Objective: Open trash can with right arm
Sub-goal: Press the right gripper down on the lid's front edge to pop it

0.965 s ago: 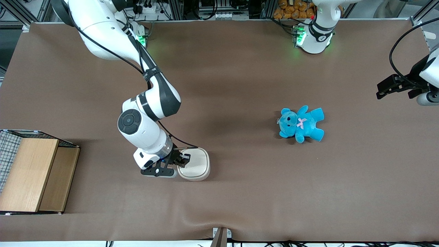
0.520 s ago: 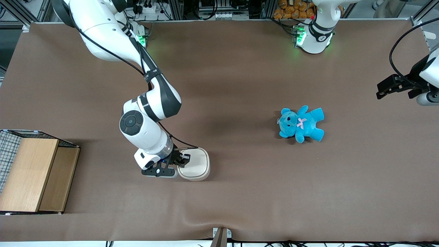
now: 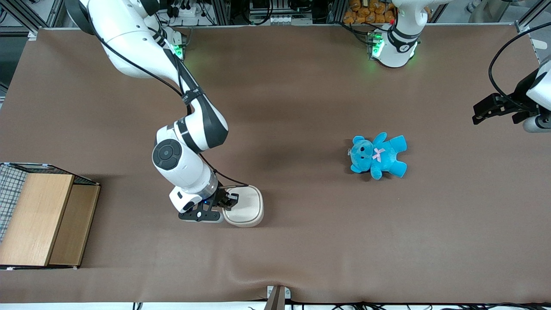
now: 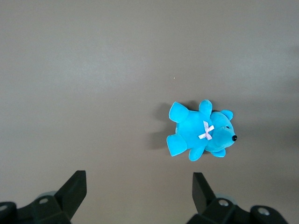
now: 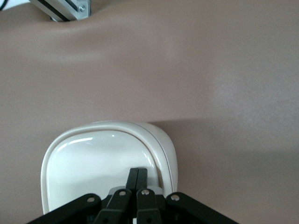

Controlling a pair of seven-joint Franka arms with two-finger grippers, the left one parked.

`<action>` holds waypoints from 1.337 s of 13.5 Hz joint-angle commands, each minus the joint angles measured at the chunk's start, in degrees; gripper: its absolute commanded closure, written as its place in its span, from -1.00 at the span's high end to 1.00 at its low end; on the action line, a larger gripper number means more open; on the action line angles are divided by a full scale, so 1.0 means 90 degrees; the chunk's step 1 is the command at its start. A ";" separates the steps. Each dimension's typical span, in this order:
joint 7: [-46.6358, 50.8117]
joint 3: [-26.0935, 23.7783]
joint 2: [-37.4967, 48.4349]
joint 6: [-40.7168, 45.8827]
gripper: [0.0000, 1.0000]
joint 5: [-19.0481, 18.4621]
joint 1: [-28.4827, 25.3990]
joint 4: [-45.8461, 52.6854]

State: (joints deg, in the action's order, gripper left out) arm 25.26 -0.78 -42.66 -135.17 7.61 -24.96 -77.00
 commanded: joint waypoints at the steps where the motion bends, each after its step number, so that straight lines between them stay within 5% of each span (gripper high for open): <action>1: 0.0143 0.0058 -0.0006 -0.0167 -1.00 -0.0152 -0.0068 -0.0155; 18: 0.0874 -0.0254 0.0072 0.1687 -1.00 -0.0064 0.0039 0.1074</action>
State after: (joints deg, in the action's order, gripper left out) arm 30.44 -1.51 -42.30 -123.30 7.57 -25.00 -69.95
